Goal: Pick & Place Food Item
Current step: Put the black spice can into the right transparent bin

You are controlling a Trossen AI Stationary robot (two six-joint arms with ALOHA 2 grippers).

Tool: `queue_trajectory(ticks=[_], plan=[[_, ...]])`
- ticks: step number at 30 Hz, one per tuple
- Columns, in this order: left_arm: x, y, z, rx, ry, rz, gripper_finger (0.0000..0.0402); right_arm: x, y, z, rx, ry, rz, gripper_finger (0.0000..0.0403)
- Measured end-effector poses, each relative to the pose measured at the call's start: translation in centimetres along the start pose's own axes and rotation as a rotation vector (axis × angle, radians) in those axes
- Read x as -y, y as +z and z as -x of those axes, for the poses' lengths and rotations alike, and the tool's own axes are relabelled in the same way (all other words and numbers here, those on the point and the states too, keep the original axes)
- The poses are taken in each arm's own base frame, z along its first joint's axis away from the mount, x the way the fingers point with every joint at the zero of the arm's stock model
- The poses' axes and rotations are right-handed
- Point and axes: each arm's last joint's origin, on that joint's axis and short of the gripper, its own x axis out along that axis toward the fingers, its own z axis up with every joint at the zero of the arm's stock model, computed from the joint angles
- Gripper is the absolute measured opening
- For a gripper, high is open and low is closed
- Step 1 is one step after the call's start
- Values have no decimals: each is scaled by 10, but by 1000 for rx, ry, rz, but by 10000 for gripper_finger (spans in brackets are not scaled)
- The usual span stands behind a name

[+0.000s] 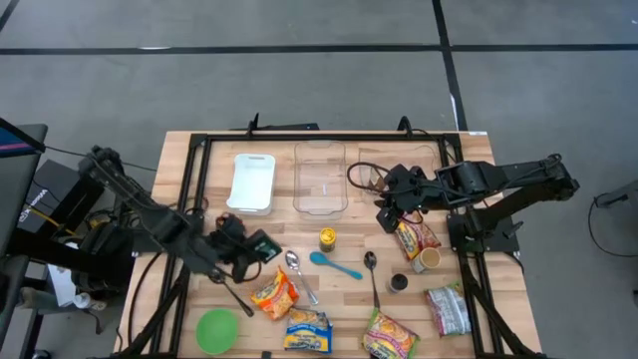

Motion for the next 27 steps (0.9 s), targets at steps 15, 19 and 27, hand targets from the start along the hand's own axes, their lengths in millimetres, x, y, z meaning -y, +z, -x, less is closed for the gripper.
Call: queue_trajectory(ticks=[15, 19, 27], plan=[[1, 72, -20, 260, -256, -134, 128, -1, -1, 0, -29, 35, 105, 120], [-6, 82, -44, 231, -292, -155, 124, -1, -2, 0, -37, 28, 109, 120], [-21, 80, -92, 77, -338, -173, 127, 1, -7, 1, -76, 2, 103, 120]])
